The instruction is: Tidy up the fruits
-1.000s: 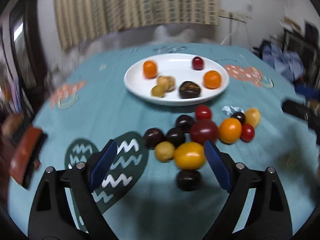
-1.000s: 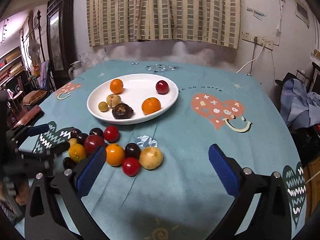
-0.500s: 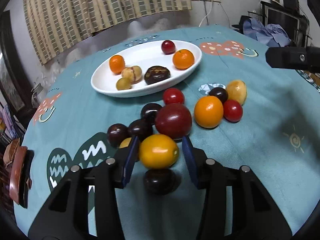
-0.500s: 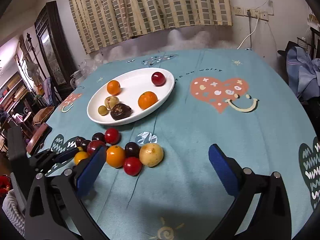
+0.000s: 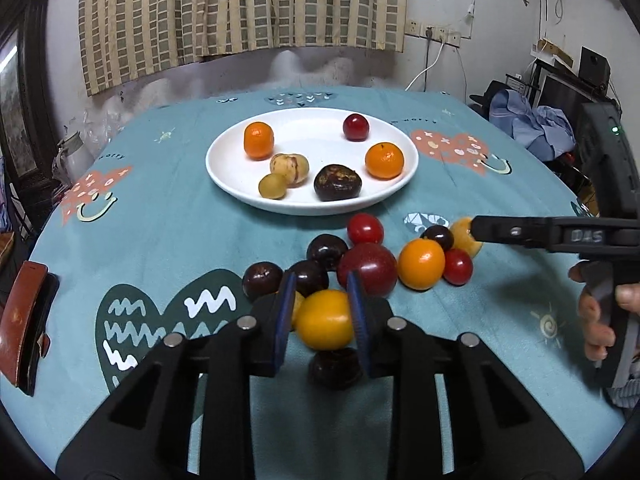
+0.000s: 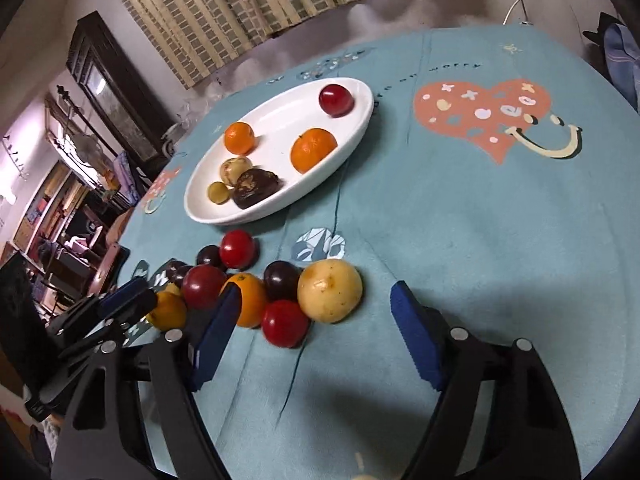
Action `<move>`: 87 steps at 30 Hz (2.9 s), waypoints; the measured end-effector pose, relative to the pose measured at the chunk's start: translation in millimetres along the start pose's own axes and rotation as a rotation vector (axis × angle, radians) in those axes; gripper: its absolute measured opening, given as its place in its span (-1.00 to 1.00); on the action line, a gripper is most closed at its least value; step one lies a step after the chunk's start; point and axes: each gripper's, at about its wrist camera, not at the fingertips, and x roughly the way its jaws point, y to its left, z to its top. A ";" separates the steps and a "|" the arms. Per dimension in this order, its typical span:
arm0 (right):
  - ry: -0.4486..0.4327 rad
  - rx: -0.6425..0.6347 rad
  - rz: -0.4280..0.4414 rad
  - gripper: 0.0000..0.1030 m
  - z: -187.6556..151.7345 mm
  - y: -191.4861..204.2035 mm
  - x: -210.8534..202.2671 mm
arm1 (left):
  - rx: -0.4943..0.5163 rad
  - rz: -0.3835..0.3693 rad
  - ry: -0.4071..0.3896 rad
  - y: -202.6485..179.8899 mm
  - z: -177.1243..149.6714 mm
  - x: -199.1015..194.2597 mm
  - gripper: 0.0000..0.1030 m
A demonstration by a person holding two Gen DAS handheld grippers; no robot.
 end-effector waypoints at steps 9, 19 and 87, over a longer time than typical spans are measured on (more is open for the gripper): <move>0.029 0.035 0.032 -0.01 -5.2 -6.3 13.7 | -0.005 -0.019 0.041 2.1 -3.0 9.1 -0.51; 0.042 0.044 0.053 -0.23 -1.3 -9.9 16.2 | 0.116 -0.003 0.123 -26.7 -16.3 28.6 0.03; -0.044 -0.066 0.037 0.28 -12.9 32.3 -25.5 | -0.434 0.001 0.161 121.7 3.2 43.4 0.55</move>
